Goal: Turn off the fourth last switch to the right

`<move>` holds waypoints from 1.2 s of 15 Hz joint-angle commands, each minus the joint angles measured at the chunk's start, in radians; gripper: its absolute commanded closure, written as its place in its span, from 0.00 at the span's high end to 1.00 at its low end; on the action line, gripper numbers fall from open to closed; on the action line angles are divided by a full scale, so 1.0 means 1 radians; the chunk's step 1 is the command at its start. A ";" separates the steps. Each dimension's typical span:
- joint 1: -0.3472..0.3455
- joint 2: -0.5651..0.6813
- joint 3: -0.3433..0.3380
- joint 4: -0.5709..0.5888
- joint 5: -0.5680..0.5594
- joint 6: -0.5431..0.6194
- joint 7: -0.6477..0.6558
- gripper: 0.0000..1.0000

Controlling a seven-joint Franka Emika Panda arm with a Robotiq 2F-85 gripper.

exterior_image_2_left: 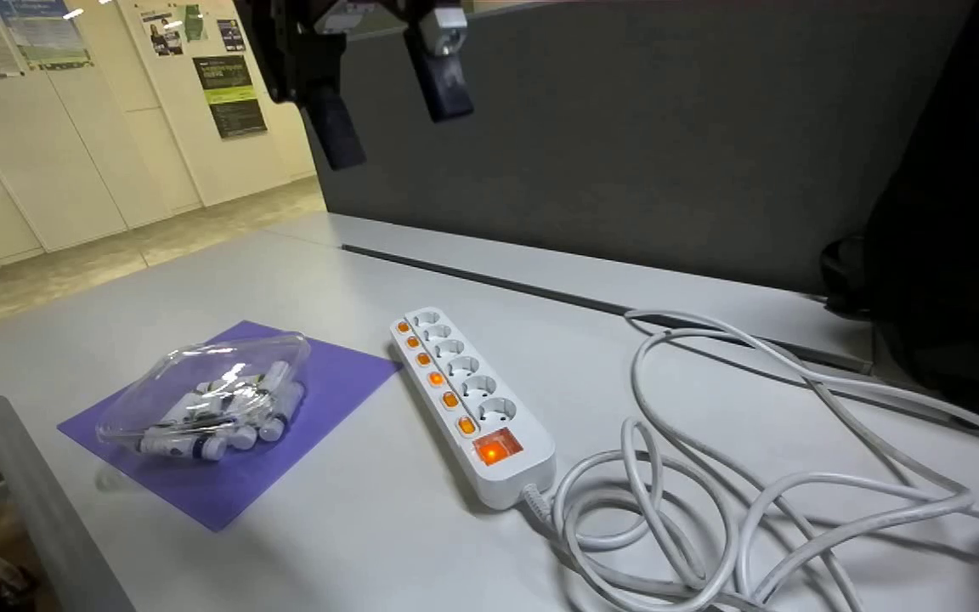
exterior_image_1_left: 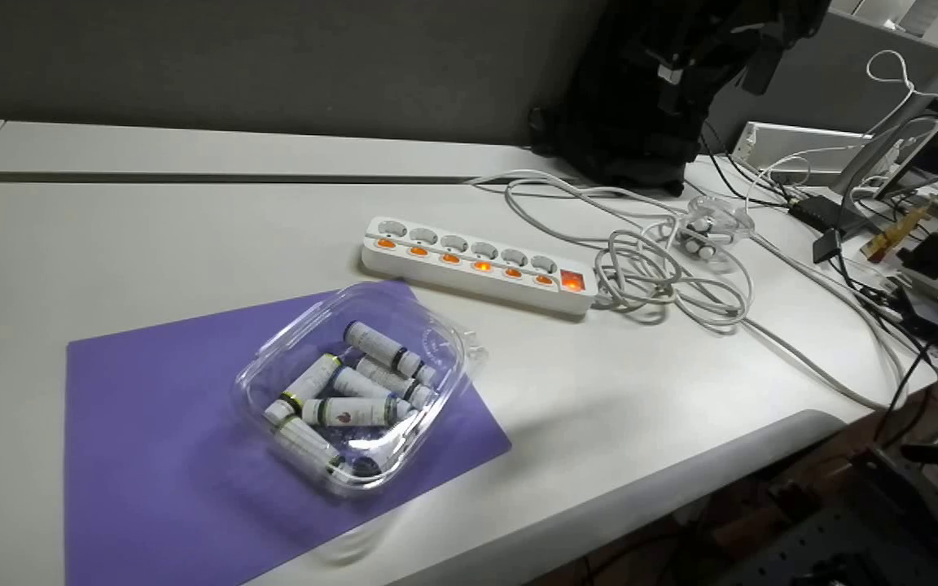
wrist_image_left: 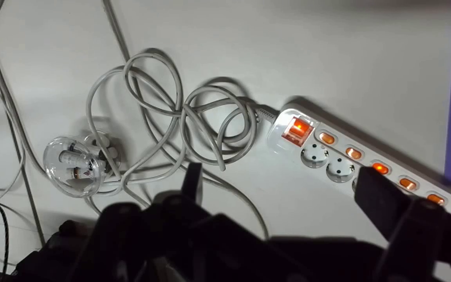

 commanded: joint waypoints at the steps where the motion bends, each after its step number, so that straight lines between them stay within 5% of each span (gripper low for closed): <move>1: 0.020 0.000 -0.019 0.002 -0.004 -0.004 0.003 1.00; 6: 0.045 0.083 -0.004 0.010 0.012 0.086 0.055 1.00; 15: 0.150 0.392 -0.007 0.062 0.012 0.450 0.194 1.00; 16: 0.160 0.421 -0.014 0.072 0.031 0.475 0.197 0.75; 18: 0.174 0.472 -0.025 0.095 0.080 0.493 0.194 0.67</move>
